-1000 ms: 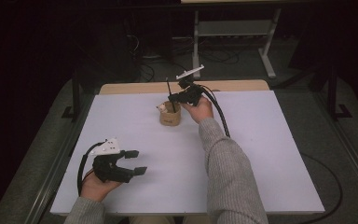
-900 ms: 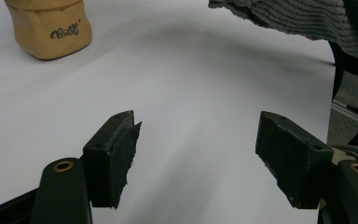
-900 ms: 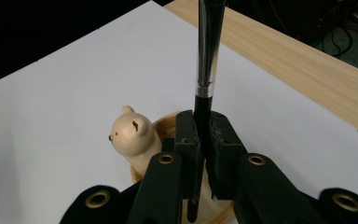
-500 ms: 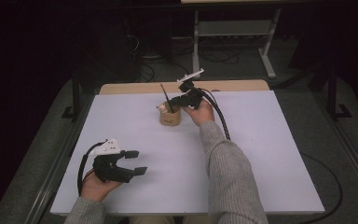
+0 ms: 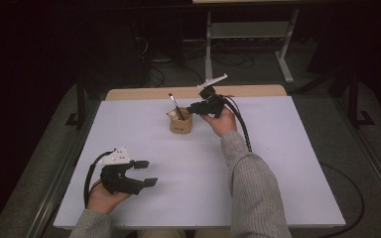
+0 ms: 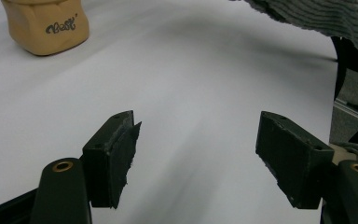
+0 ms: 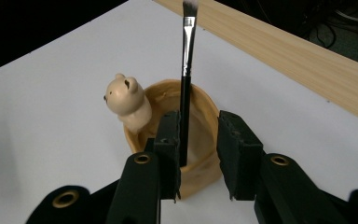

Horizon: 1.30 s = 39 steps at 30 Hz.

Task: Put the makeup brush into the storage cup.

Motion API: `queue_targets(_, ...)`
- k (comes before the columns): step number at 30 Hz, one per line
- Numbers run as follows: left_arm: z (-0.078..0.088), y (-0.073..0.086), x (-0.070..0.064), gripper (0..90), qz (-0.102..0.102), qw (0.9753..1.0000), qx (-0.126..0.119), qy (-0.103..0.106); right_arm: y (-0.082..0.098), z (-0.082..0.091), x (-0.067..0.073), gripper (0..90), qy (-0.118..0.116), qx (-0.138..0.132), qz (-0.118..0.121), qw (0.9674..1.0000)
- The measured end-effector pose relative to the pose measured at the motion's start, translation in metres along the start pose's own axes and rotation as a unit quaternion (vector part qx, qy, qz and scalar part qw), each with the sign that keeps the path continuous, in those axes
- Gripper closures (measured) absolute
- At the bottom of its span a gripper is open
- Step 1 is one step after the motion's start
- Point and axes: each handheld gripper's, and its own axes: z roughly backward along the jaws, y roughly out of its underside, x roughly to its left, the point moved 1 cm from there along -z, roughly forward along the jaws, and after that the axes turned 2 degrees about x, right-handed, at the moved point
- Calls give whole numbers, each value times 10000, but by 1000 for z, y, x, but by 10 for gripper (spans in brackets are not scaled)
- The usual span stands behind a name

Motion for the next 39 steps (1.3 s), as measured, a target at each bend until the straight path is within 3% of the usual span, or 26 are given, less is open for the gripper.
queue_targets(18,-2,-1,-1,277,-26,10000,64,-71,28,46,-3,527,-44,-302,-125,9995)
queue_targets(26,-5,-1,-1,273,-41,9999,112,-82,36,63,0,460,71,-258,-45,9996)
queue_targets(39,-5,-1,-2,264,-53,9999,90,-122,56,83,1,390,64,-332,-118,9994)
